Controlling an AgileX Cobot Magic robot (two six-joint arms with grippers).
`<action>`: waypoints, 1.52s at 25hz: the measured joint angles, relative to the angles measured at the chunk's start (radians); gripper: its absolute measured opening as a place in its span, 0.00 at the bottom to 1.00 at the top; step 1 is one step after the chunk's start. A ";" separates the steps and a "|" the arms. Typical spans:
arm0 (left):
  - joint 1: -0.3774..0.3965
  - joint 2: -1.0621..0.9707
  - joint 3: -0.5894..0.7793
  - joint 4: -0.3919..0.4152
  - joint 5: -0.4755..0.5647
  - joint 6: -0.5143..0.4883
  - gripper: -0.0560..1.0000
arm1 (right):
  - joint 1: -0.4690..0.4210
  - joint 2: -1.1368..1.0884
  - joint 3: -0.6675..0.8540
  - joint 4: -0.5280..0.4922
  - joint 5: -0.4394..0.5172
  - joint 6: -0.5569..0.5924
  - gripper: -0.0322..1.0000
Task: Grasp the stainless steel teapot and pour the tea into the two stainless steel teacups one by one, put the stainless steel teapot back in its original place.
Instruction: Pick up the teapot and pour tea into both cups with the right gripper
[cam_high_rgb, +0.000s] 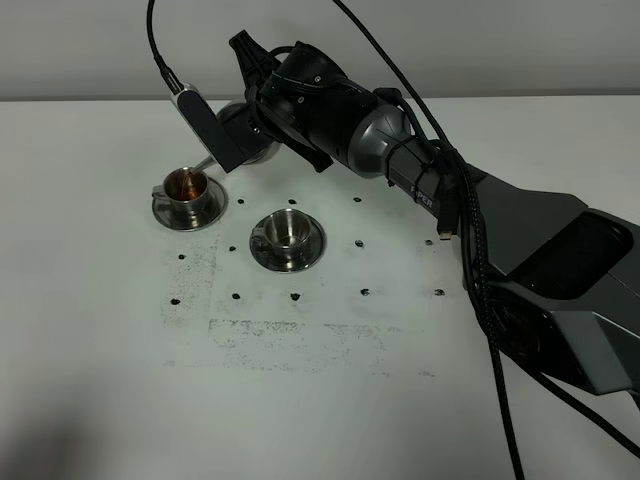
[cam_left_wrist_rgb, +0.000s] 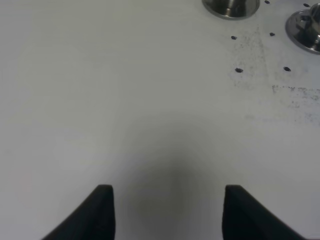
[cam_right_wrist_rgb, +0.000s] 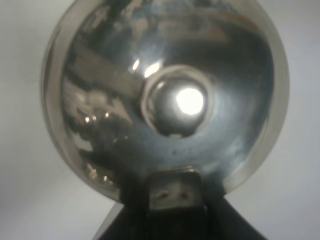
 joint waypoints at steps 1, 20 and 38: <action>0.000 0.000 0.000 0.000 0.000 0.000 0.50 | 0.000 0.000 0.000 -0.002 -0.001 0.000 0.22; 0.000 0.000 0.000 0.000 0.000 0.000 0.50 | 0.000 0.000 0.000 -0.024 -0.023 -0.005 0.22; 0.000 0.000 0.000 0.000 0.000 0.000 0.50 | 0.000 0.000 0.000 -0.045 -0.033 -0.038 0.22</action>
